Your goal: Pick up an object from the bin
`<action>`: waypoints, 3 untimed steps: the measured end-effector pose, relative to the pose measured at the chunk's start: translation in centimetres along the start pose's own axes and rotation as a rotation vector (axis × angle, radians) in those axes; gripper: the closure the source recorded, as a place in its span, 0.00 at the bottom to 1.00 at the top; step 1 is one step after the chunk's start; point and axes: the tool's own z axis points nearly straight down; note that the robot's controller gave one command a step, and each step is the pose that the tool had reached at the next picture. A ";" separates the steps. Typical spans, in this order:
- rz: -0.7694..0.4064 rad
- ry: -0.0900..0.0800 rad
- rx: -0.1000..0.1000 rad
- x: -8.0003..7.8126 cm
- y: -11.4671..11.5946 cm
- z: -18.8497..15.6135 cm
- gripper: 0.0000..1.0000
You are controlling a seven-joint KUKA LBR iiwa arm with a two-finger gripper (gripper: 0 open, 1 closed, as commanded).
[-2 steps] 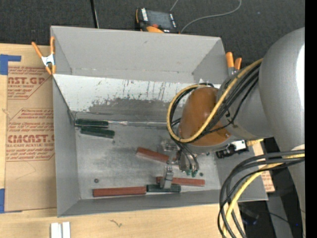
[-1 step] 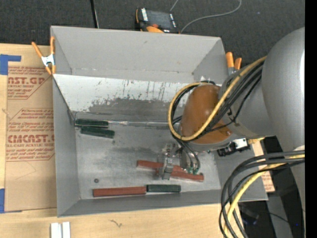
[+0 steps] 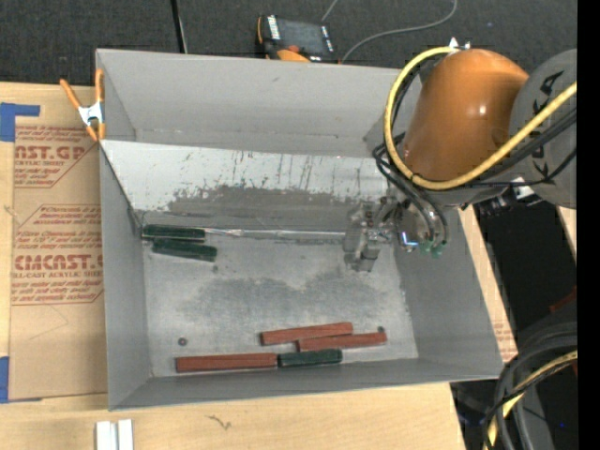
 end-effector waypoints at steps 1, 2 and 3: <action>0.066 0.020 0.001 5.4 0.6 6.5 1.00; 0.065 0.011 0.001 5.1 0.6 6.2 0.00; 0.078 0.016 0.002 5.5 -0.7 18.2 0.00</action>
Offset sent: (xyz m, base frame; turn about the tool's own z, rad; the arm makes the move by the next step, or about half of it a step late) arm -0.0496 0.0085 -0.0620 0.0662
